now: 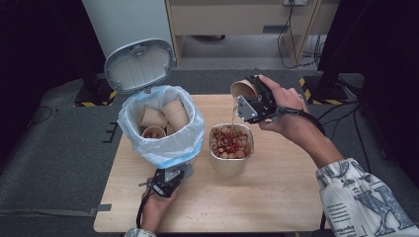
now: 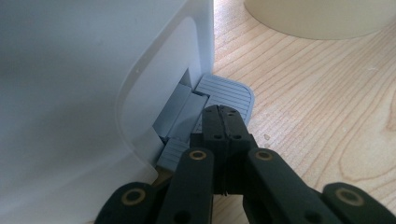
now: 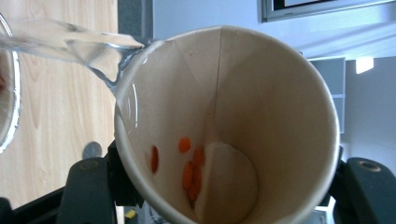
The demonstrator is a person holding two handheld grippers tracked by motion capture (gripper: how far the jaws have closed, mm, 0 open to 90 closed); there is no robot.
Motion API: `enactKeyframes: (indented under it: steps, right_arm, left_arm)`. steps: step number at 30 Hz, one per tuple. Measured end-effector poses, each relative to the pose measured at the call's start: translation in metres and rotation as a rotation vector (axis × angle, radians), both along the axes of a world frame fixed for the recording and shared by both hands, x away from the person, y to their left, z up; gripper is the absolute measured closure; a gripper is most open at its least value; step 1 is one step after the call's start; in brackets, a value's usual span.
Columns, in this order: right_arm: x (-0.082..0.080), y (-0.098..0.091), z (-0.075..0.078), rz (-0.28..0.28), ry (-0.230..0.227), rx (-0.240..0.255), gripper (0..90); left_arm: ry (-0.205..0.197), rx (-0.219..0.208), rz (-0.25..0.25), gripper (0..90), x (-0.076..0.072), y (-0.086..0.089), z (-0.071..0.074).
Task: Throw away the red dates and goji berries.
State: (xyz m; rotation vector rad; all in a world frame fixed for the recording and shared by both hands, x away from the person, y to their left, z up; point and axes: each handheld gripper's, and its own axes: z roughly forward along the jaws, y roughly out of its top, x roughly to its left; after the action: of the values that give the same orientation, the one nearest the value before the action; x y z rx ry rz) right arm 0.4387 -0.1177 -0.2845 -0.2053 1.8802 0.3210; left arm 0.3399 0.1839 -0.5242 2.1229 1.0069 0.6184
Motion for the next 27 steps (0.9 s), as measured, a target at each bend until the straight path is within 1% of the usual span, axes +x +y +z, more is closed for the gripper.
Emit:
enactKeyframes:
  steps: [2,6,10,12,14,19,23,25,27]
  right_arm:
    - [-0.0009,-0.0002,-0.0003,-0.01,-0.016,-0.027,33.2]
    - [-0.0019,-0.0006,0.0009,-0.002,-0.013,-0.024,33.2]
    - [-0.002,-0.0015,0.001,-0.004,-0.017,-0.032,33.2]
    - [-0.0021,-0.0015,0.0009,-0.008,-0.015,-0.024,33.2]
    - [-0.0023,-0.0016,0.0013,-0.007,-0.018,-0.034,33.2]
    - [-0.0025,-0.0016,0.0013,-0.007,-0.015,-0.031,33.2]
    - [-0.0023,-0.001,0.0023,-0.003,-0.026,-0.039,33.2]
    - [-0.0033,0.0004,0.0036,-0.006,-0.041,-0.062,33.3]
    - [-0.005,0.0032,0.0052,-0.006,-0.072,-0.104,33.3]
  left_arm:
    - [0.001,0.002,0.0,89.8,-0.0001,0.0,0.0002]
    - [0.001,0.003,0.001,89.8,-0.0001,-0.0001,0.0002]
    - [0.002,0.002,0.001,89.8,-0.0001,-0.0001,0.0002]
    - [0.001,0.001,0.0,89.8,0.0,-0.0001,0.0001]
    - [0.001,0.001,0.001,89.8,0.0,-0.0001,0.0001]
    - [0.001,0.001,0.001,89.8,0.0,0.0,0.0001]
    - [0.002,0.001,0.001,89.7,0.0,0.0,0.0002]
    - [0.003,0.001,0.001,89.8,0.0001,0.0,0.0003]
    - [0.003,0.002,0.001,89.8,0.0001,0.0,0.0003]
